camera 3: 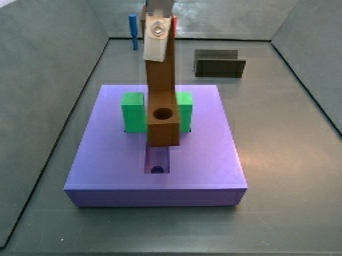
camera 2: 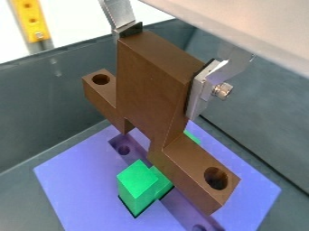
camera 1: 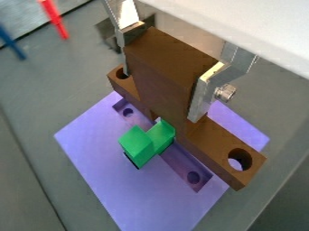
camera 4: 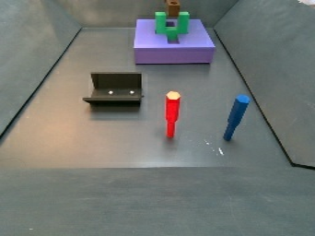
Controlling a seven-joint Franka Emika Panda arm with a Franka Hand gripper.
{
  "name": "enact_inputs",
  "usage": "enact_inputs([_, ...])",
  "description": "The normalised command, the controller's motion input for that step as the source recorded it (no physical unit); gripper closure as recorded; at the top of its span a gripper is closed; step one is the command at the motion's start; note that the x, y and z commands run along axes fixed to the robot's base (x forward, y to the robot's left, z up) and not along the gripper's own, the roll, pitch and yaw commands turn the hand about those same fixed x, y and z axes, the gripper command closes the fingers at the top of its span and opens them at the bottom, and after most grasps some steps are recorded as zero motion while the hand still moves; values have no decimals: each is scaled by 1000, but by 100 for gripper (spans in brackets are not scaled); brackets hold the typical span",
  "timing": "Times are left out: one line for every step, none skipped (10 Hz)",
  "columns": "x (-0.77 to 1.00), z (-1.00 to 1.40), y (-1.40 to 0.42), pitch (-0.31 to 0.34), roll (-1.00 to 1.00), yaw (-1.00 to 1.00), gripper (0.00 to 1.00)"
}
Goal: Pick up the brown object. Move up. Place the brown object on the fixture. Regrasp the brown object. Move to above the board. Insert the brown object.
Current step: Insert the brown object.
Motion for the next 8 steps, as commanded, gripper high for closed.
enact_inputs([37, -20, 37, 86, 100, -489, 100])
enact_inputs([177, -169, 40, 17, 257, 0, 100])
enact_inputs([6, -129, 66, 0, 239, 3, 100])
enact_inputs([0, -114, 69, 0, 250, 94, 100])
enact_inputs([0, -120, 26, 0, 247, 129, 100])
enact_inputs([0, -123, 11, 0, 189, 137, 100])
enact_inputs([0, -137, 0, 0, 66, 77, 100])
enact_inputs([0, -294, 0, 0, 19, 0, 100])
